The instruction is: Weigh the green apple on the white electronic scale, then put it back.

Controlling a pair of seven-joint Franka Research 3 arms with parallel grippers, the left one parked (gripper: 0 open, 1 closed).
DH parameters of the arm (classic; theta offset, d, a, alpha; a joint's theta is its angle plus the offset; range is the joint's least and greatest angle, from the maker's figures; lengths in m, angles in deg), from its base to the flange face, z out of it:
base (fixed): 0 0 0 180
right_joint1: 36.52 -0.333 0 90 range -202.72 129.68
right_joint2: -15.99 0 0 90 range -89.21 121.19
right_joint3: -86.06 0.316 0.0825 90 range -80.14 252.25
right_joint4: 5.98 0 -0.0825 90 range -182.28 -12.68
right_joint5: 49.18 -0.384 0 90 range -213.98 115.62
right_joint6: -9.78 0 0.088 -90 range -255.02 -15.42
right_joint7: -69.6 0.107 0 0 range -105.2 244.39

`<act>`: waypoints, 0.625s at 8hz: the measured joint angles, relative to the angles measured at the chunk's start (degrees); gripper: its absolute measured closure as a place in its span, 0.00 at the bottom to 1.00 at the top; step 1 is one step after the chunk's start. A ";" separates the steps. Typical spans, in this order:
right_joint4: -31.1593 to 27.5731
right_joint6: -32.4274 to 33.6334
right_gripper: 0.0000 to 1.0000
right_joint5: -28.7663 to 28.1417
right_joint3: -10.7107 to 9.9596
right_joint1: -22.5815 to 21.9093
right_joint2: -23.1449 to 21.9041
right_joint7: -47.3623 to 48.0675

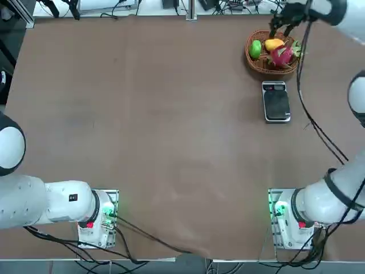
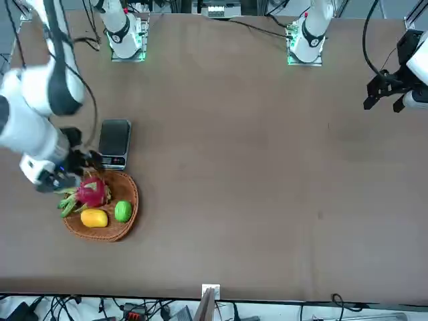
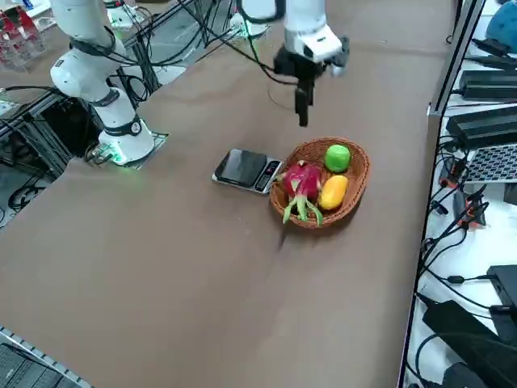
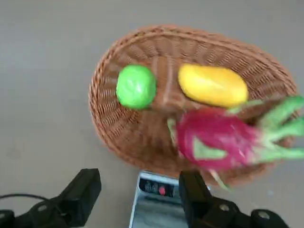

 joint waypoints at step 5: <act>2.20 -14.46 0.00 0.08 0.03 -1.47 10.75 -1.00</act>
